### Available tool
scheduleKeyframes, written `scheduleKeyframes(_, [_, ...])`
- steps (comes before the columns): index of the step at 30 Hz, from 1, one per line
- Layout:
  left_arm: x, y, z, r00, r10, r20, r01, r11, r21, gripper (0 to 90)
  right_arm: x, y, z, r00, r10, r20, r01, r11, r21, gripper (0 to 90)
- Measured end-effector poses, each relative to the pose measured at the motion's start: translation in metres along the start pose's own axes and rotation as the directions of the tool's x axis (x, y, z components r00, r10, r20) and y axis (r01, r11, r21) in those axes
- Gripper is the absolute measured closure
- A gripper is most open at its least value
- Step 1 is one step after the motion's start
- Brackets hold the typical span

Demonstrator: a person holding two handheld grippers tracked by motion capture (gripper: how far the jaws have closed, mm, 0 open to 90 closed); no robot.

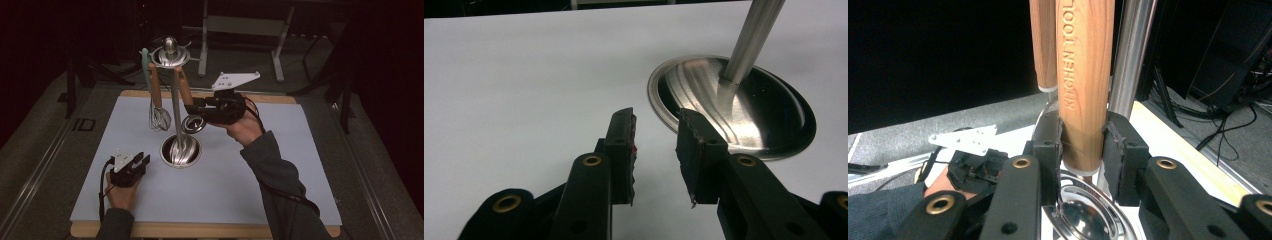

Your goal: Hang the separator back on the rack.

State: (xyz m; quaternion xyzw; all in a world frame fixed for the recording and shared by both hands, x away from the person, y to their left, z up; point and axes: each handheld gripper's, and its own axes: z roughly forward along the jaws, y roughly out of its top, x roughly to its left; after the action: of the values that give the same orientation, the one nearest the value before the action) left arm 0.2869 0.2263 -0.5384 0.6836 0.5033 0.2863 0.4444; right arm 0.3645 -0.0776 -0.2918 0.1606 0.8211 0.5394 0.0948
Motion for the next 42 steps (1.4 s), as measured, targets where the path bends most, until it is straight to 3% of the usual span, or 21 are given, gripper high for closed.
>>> scheduleKeyframes(21, [0.000,0.000,0.000,1.0000,0.002,0.000,-0.002,1.0000,0.002,68.6,0.007,-0.001,-0.004,0.9982,-0.050,0.033,0.049,0.9977,0.047,68.4])
scheduleKeyframes(42, [0.000,0.000,0.000,1.0000,0.002,-0.002,-0.002,1.0000,0.001,68.5,-0.005,-0.031,-0.011,0.9946,-0.065,0.081,0.050,0.9840,0.171,68.5])
